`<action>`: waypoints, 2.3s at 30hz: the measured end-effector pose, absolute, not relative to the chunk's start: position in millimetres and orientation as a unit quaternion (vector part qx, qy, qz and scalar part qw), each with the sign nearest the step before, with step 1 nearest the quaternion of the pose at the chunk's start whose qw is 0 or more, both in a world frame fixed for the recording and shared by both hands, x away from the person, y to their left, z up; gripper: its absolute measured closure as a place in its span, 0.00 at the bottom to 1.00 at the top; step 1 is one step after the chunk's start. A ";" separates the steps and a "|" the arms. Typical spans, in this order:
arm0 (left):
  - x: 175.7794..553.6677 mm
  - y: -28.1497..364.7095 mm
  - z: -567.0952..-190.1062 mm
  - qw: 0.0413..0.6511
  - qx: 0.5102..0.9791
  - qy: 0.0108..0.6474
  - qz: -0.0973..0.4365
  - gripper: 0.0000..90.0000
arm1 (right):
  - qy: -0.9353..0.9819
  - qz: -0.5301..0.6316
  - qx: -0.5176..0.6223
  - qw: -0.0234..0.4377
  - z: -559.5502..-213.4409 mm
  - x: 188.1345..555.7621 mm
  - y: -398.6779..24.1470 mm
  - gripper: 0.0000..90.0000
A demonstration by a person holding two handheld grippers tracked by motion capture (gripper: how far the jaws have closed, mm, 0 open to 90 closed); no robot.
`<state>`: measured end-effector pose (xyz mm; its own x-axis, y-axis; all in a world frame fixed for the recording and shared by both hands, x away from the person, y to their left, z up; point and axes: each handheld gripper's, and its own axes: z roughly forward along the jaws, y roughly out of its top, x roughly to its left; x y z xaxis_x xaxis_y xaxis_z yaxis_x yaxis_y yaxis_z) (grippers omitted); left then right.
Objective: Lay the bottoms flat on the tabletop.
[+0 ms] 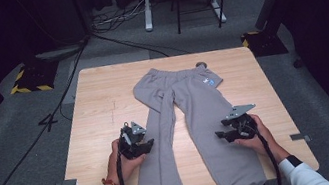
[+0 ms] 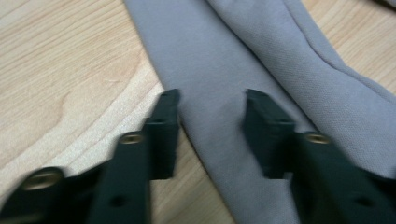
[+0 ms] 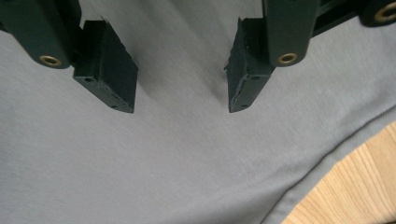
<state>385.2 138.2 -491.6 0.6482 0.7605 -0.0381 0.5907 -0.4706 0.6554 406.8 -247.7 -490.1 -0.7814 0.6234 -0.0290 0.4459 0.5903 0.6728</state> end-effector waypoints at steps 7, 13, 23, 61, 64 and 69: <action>371.9 156.7 -491.3 0.326 0.846 0.402 0.124 0.99 | 0.877 0.339 0.316 0.125 -490.1 388.5 -262.9 0.56; 353.9 178.0 -488.5 0.330 0.835 0.422 0.129 0.99 | 0.875 0.334 0.328 0.128 -489.4 372.3 -276.3 0.57; 313.2 230.0 -486.6 0.338 0.805 0.471 0.131 0.98 | 0.855 0.325 0.377 0.144 -488.8 362.5 -309.8 0.58; 260.9 89.7 -486.3 0.319 0.915 0.242 0.055 0.57 | 0.924 0.327 0.193 0.052 -485.1 291.3 -203.7 0.49; 258.9 89.7 -484.6 0.324 0.915 0.235 0.054 0.51 | 0.926 0.325 0.182 0.059 -482.3 286.9 -203.3 0.47; 275.7 101.9 -478.5 0.345 0.895 0.272 0.080 0.34 | 0.893 0.369 0.236 0.107 -459.6 308.2 -229.3 0.46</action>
<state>275.7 101.9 -478.5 0.8393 0.5419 -0.0438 0.4312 -0.6144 0.6607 308.2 -229.3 -459.6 -0.8655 0.5006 -0.0175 0.3423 0.6166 0.7090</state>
